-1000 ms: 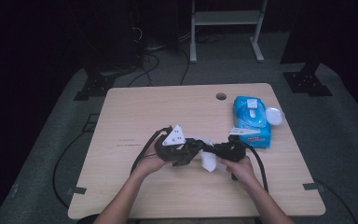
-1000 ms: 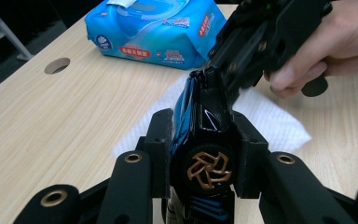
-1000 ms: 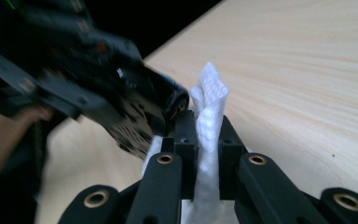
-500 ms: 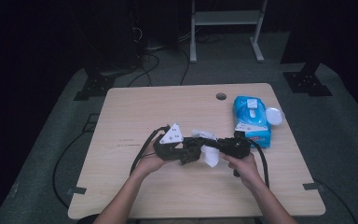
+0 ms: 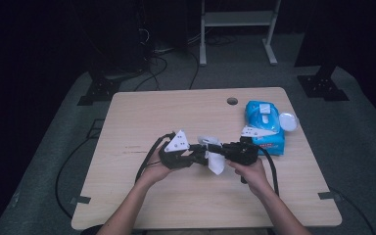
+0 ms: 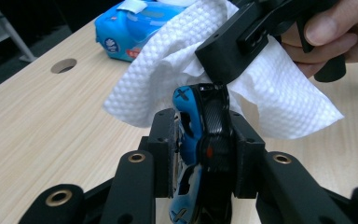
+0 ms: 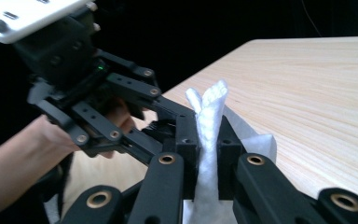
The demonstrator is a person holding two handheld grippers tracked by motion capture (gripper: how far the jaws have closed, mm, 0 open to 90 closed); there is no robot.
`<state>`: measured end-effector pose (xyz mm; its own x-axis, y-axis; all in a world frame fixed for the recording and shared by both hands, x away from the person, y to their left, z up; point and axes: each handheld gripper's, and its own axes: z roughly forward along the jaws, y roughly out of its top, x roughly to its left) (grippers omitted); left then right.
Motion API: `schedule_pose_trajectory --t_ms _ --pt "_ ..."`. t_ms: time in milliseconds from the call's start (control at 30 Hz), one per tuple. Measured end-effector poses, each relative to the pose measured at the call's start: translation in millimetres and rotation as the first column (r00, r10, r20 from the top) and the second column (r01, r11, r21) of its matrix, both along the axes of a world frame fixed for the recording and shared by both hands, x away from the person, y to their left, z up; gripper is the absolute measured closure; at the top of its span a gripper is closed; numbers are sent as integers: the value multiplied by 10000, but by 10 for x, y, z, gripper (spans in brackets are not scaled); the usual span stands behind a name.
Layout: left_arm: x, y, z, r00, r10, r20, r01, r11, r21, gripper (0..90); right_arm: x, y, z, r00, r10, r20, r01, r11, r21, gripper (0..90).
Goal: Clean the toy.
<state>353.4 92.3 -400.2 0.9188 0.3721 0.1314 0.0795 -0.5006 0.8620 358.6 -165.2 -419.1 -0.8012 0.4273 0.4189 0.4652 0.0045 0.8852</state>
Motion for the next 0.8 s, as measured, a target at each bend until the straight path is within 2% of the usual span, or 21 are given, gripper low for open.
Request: schedule_pose_trajectory --t_ms 67,133,300,433,467,567,600,633,667,767,800 --pt "7 20 -18 10000 63 9 -63 10000 -11 676 33 11 -25 10000 -76 1 76 9997 -232 832" --pt "12 45 -42 9998 165 -67 -166 9995 -261 678 62 11 -45 9998 -184 -48 182 9991 -380 832" --pt "-38 110 -128 9991 400 111 -394 9981 -464 678 101 35 -91 9995 -321 -38 318 9965 -769 832" --pt "-83 206 -237 9981 607 62 -604 9977 -319 681 113 96 -128 9997 -243 -56 236 9936 -1100 831" --pt "-74 250 -313 9972 726 -156 -730 9969 -302 682 117 125 -142 9997 -204 -92 192 9926 -1198 831" --pt "-51 294 -455 9953 876 -421 -878 9961 -38 682 159 235 -212 9997 -200 -165 171 9868 -1608 831" --pt "-51 294 -455 9953 876 -421 -878 9961 -38 682 173 270 -236 9996 -197 -183 161 9836 -1794 831" --pt "-23 313 -529 9939 942 -578 -929 9954 251 681 184 301 -259 9995 -233 -199 191 9817 -1897 831" --pt "-23 313 -529 9939 942 -578 -929 9954 251 680 184 301 -259 9995 -233 -199 191 9817 -1897 831" --pt "25 337 -565 9918 982 -812 -965 9950 244 679 202 408 -279 9997 -249 -32 234 9713 -2367 831" --pt "25 337 -565 9918 982 -812 -965 9950 244 676 202 408 -279 9997 -249 -32 234 9713 -2367 831"
